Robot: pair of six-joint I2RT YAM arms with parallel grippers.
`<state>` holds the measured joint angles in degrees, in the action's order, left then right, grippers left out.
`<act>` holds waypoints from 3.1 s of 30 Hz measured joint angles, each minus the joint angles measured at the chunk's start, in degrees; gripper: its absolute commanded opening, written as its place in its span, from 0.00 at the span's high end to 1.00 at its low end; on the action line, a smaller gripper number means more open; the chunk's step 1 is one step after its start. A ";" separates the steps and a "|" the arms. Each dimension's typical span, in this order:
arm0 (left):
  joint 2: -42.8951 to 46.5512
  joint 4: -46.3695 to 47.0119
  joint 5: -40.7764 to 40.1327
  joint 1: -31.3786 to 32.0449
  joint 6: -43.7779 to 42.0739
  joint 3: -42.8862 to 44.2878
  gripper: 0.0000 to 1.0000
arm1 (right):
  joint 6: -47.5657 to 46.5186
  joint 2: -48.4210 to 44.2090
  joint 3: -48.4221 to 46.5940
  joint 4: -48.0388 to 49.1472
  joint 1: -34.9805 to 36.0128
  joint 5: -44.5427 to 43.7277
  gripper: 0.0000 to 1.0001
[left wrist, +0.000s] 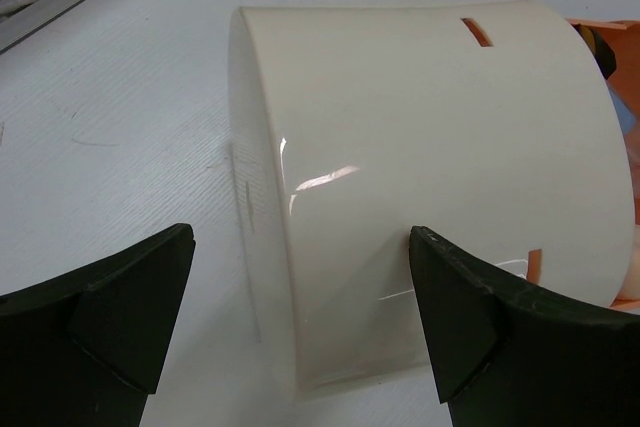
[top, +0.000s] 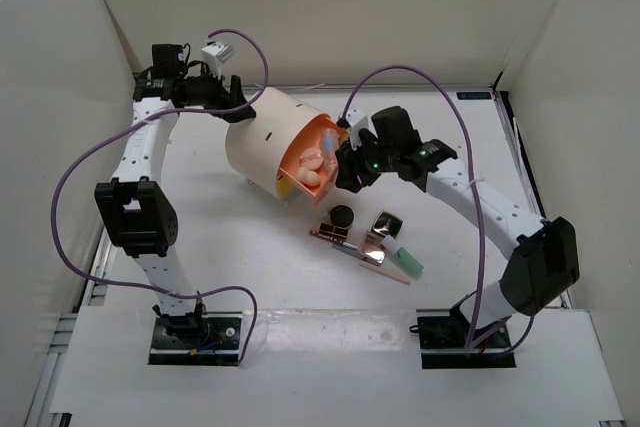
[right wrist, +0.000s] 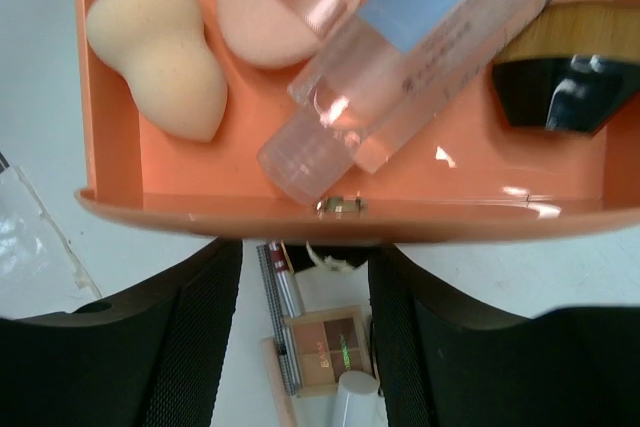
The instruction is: Organize the makeup
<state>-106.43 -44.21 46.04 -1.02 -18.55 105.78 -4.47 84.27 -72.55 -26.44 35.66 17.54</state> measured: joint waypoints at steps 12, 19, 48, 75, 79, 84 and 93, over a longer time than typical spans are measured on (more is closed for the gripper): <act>-0.22 1.14 0.24 0.66 0.00 -0.04 0.02 | 1.53 11.61 -11.41 4.48 0.13 2.67 0.44; -0.39 1.46 0.96 3.17 0.02 -0.04 0.02 | 5.68 17.51 -15.52 11.74 1.70 1.01 0.46; -1.16 3.56 0.90 2.97 1.27 -0.02 0.02 | 4.02 18.95 -3.30 24.35 1.84 0.50 0.41; -4.09 4.35 0.00 1.88 2.91 3.45 0.02 | 5.73 24.02 -8.31 29.20 1.27 3.78 0.95; -4.20 4.37 -0.04 1.88 3.23 3.45 0.02 | 3.74 18.71 -3.61 25.73 1.20 2.91 0.95; -4.35 4.46 0.00 1.88 3.63 3.45 0.02 | 2.38 9.70 4.20 20.76 0.94 0.83 0.93; -4.37 5.09 -0.20 1.88 3.98 3.45 0.02 | 2.36 3.28 9.03 16.52 1.11 -0.87 0.74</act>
<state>-110.80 -39.11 45.84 0.86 -14.57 109.23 -2.11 87.55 -63.53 -9.91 36.77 16.67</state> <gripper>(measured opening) 0.985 0.285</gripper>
